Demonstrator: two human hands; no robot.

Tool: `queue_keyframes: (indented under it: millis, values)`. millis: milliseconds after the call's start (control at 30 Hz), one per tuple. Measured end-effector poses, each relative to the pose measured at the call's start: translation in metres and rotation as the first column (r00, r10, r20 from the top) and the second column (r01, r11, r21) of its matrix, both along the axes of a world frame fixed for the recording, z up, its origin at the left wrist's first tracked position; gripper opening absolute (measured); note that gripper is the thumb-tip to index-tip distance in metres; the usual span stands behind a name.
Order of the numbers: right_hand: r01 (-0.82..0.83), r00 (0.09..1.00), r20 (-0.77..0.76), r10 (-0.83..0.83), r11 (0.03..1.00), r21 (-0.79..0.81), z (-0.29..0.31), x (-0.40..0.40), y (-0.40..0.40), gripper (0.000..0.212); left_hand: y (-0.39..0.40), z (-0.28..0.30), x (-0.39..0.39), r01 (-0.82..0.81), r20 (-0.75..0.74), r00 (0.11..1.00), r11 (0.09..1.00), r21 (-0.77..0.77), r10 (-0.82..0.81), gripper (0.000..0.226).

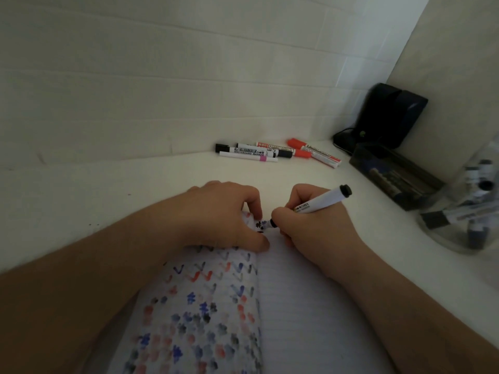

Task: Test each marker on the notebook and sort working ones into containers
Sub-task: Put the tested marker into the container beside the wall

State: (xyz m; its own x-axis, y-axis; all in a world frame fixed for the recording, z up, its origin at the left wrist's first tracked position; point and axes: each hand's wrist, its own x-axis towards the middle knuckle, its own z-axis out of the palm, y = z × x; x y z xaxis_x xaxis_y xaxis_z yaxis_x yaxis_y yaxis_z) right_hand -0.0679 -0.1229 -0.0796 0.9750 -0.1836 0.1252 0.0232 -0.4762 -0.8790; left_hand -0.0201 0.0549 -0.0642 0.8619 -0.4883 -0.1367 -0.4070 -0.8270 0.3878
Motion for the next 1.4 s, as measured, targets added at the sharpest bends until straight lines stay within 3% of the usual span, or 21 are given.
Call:
queue_keyframes:
  millis: [233,467,667,1033,1100,1167,1267,1367,1400]
  values:
    - [-0.024,1.0,-0.002,0.024,0.998,0.054,0.001,-0.001,-0.003,0.022,0.001,0.0,0.001,0.006,-0.01,1.0,1.0,-0.004,-0.006,0.048]
    - [-0.018,1.0,-0.019,0.018,1.0,-0.02,0.001,-0.001,0.001,0.024,0.0,0.0,-0.001,-0.009,0.008,1.0,1.0,-0.009,0.009,0.048]
    - [-0.021,1.0,-0.002,0.021,0.999,0.043,0.0,-0.002,-0.001,0.019,-0.001,0.004,-0.004,-0.009,-0.01,1.0,1.0,0.006,0.009,0.048]
    - [-0.027,0.999,0.042,0.027,1.0,-0.005,0.0,-0.003,-0.002,0.027,0.002,-0.004,-0.002,0.012,0.021,1.0,1.0,-0.025,-0.011,0.058]
    - [-0.003,0.992,0.127,-0.008,0.997,0.082,0.005,-0.005,-0.005,0.026,0.003,-0.007,-0.002,0.031,0.048,0.999,0.99,-0.138,-0.025,0.068]
    - [-0.034,0.982,0.188,-0.021,0.959,0.283,0.013,-0.009,-0.012,0.024,0.002,-0.007,-0.004,0.075,0.107,0.993,0.95,-0.304,-0.044,0.054]
    - [-0.184,0.979,0.183,0.093,0.79,0.584,0.022,-0.015,-0.023,0.022,0.001,-0.001,-0.003,0.119,0.21,0.978,0.86,-0.495,-0.015,0.031]
    - [-0.169,0.984,0.094,0.149,0.645,0.746,0.025,-0.018,-0.031,0.002,0.001,0.0,-0.001,0.108,0.161,0.987,0.773,-0.625,-0.008,0.027]
    - [-0.148,0.985,0.065,0.159,0.596,0.789,0.026,-0.017,-0.033,0.008,0.001,0.0,-0.001,0.106,0.137,0.99,0.752,-0.651,-0.021,0.028]
